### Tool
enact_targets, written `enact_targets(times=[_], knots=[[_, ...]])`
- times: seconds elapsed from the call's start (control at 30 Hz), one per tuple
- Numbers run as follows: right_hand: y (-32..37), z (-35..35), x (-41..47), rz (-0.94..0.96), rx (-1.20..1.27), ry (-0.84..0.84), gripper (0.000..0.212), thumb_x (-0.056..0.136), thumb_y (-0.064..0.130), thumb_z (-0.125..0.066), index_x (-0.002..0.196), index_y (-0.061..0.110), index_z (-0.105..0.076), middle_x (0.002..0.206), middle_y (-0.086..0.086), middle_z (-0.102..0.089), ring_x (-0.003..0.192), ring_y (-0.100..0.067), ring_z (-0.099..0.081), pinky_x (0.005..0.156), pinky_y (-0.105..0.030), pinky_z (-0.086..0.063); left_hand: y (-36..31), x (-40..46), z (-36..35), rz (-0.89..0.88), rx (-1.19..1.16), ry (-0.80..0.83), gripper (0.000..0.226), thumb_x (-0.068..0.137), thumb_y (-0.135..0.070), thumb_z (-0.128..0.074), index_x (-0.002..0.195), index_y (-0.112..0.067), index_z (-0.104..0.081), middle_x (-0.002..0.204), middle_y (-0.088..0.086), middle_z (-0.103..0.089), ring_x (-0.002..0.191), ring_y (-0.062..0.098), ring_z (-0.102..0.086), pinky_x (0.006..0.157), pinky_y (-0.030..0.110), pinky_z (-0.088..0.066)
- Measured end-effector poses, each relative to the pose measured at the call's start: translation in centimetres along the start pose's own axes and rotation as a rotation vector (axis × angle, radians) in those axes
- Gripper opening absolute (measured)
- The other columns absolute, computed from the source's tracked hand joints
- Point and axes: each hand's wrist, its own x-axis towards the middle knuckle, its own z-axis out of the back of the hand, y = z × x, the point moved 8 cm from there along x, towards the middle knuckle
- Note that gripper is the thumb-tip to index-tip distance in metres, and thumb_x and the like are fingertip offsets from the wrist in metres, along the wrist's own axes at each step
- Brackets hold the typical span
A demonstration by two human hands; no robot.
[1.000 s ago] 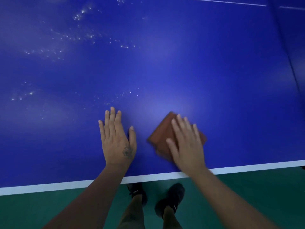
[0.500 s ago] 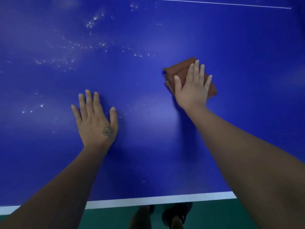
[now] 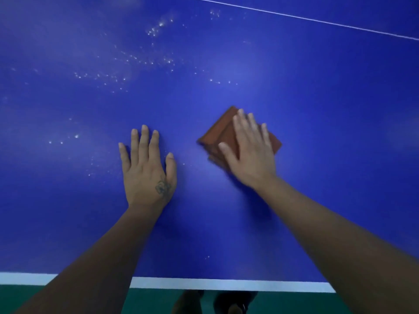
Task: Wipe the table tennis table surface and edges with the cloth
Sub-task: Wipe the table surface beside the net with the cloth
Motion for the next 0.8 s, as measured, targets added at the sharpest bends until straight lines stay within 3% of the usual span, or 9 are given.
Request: enact_targets(times=[0.13,0.23,0.4,0.53,0.7,0.8], knots=[[-3.7,0.5,4.2,-0.257,0.019,-0.027,0.082,0.105,0.064,-0.027,0.167,0.012,-0.014,0.176,0.000,-0.006,0.162,-0.020,-0.002,0.131,-0.051,-0.001,1.0,-0.4,0.8,-0.007,-0.024,-0.030,0.062,0.109,-0.037,-0.042,0.162,-0.004,-0.041,0.174,0.014,-0.031,0.166,0.031,-0.015,0.134,0.058,-0.007],[-1.1,0.1,5.7,-0.307,0.020,-0.044,0.084,0.104,0.065,-0.022,0.167,0.011,-0.011,0.176,-0.001,-0.005,0.163,-0.021,0.000,0.130,-0.052,-0.001,2.6,-1.4,1.9,0.023,-0.008,-0.048,0.061,0.109,-0.034,-0.042,0.162,-0.004,-0.041,0.175,0.014,-0.030,0.166,0.032,-0.014,0.134,0.058,-0.009],[9.1,-1.4,3.0,0.056,-0.021,-0.037,0.083,0.103,0.065,-0.029,0.165,0.011,-0.023,0.175,-0.002,-0.014,0.162,-0.021,-0.009,0.130,-0.051,-0.009,5.7,-3.9,2.3,0.137,0.043,0.004,0.066,0.108,-0.038,-0.037,0.166,-0.006,-0.034,0.177,0.012,-0.024,0.167,0.032,-0.011,0.134,0.060,-0.007],[12.0,-2.2,-1.9,0.266,-0.029,-0.022,0.080,0.104,0.063,-0.034,0.165,0.012,-0.025,0.175,0.001,-0.015,0.162,-0.018,-0.009,0.130,-0.049,-0.012,6.4,-4.4,2.0,0.120,0.059,0.007,0.066,0.110,-0.038,-0.034,0.168,-0.007,-0.030,0.178,0.011,-0.022,0.167,0.031,-0.011,0.134,0.059,-0.006],[10.8,-1.6,0.0,0.293,0.159,0.018,0.077,0.105,0.061,-0.031,0.164,0.012,-0.028,0.174,-0.001,-0.018,0.162,-0.017,-0.012,0.132,-0.044,-0.007,6.1,-4.5,2.1,0.099,0.056,-0.019,0.063,0.109,-0.036,-0.036,0.166,-0.009,-0.035,0.176,0.011,-0.027,0.166,0.030,-0.015,0.134,0.058,-0.009],[10.1,-1.4,5.2,0.246,0.097,0.033,0.078,0.105,0.061,-0.032,0.165,0.012,-0.024,0.175,-0.001,-0.013,0.162,-0.018,-0.009,0.132,-0.043,-0.005,6.1,-4.5,2.3,0.099,0.073,-0.004,0.064,0.109,-0.037,-0.037,0.166,-0.010,-0.035,0.177,0.009,-0.026,0.166,0.030,-0.014,0.133,0.059,-0.011]])
